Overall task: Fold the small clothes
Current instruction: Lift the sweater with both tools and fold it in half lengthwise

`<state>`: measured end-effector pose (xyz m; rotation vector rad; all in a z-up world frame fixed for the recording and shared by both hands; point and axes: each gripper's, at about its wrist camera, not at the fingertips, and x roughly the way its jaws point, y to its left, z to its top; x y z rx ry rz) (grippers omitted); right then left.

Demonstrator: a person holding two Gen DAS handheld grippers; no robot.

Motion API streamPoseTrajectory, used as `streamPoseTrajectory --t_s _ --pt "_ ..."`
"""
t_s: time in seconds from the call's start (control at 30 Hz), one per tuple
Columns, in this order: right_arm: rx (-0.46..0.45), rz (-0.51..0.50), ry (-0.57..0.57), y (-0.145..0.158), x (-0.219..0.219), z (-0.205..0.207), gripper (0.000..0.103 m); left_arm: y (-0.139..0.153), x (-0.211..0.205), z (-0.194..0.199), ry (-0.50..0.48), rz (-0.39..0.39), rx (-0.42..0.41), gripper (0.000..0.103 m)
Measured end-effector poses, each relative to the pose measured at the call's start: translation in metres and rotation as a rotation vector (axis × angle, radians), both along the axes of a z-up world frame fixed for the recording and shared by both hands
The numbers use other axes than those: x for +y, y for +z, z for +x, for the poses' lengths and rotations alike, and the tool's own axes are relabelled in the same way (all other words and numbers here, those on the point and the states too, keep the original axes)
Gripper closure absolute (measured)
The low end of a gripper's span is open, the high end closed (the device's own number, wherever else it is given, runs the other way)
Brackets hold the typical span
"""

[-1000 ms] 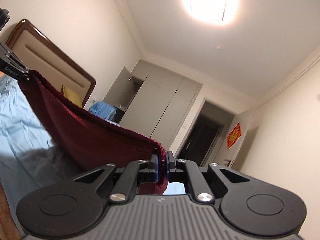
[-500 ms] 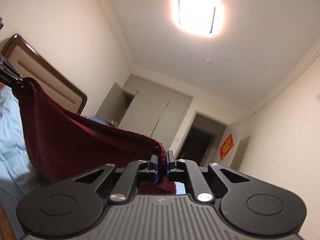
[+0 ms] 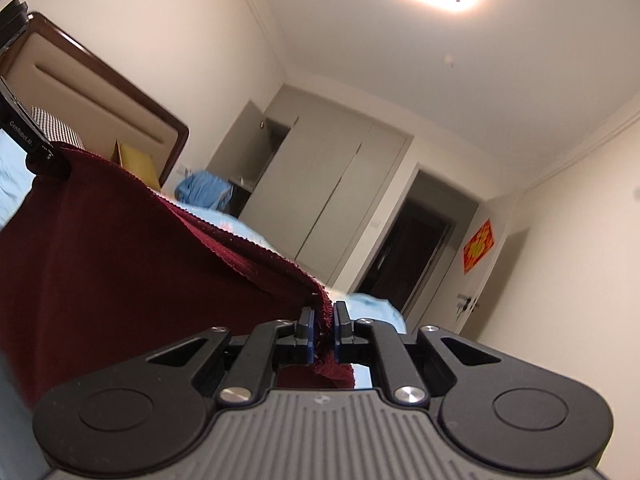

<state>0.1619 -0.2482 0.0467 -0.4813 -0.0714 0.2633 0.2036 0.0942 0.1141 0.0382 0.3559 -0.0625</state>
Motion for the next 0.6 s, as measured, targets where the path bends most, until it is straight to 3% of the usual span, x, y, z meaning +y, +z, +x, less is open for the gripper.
streamPoseTrajectory --t_s 0.23,0.43,0.6 --pt "0.123 -0.011 -0.021 -0.019 0.016 0.084 0.093 -0.024 -0.003 0.084 0.019 0.093 0.069 0.097" --pt "0.256 0.004 -0.025 -0.046 0.022 0.141 0.093 -0.063 0.003 0.144 0.04 0.092 0.174 0.097" --pt "0.317 -0.006 -0.032 -0.069 0.025 0.177 0.093 -0.093 0.006 0.173 0.046 0.088 0.224 0.097"
